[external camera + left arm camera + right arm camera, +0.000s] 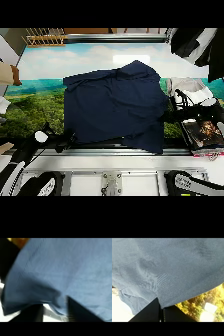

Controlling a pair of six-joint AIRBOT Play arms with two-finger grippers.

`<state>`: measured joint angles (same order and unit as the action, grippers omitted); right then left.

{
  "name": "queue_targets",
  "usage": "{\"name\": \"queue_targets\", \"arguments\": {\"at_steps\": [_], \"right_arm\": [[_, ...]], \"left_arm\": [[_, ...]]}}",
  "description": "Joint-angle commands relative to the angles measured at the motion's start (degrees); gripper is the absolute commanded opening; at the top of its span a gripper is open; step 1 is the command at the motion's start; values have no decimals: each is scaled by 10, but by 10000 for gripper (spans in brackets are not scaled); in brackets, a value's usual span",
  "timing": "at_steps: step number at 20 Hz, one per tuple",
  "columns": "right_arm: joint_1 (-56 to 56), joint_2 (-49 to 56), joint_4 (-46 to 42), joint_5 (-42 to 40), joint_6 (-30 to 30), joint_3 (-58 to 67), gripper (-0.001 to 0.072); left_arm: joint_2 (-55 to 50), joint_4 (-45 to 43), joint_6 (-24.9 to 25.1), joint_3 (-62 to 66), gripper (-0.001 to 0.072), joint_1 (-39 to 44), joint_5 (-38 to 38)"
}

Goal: Fold the clothes and pants, and hang the long-sleeved shirts on hangers.

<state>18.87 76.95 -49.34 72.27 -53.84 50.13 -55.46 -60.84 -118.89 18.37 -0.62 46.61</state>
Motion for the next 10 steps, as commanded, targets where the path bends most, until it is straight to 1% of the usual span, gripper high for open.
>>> {"name": "queue_targets", "arguments": {"at_steps": [1,2,4,5,8,10], "right_arm": [[0,0,0,1,-2,0,15],[0,-1,1,2,-2,0,15],[0,-8,0,3,-14,5,15],[0,-18,0,4,-26,17,15],[0,-63,0,34,-51,102,14],[0,-103,1,50,-87,195,14]], "left_arm": [[-24,3,-4,22,37,15,-10],[-14,3,-4,22,7,14,-16],[30,4,-4,27,7,-5,-26],[57,4,7,43,7,-23,-20],[147,6,55,159,6,-92,16],[193,6,76,277,6,-127,28]]}}
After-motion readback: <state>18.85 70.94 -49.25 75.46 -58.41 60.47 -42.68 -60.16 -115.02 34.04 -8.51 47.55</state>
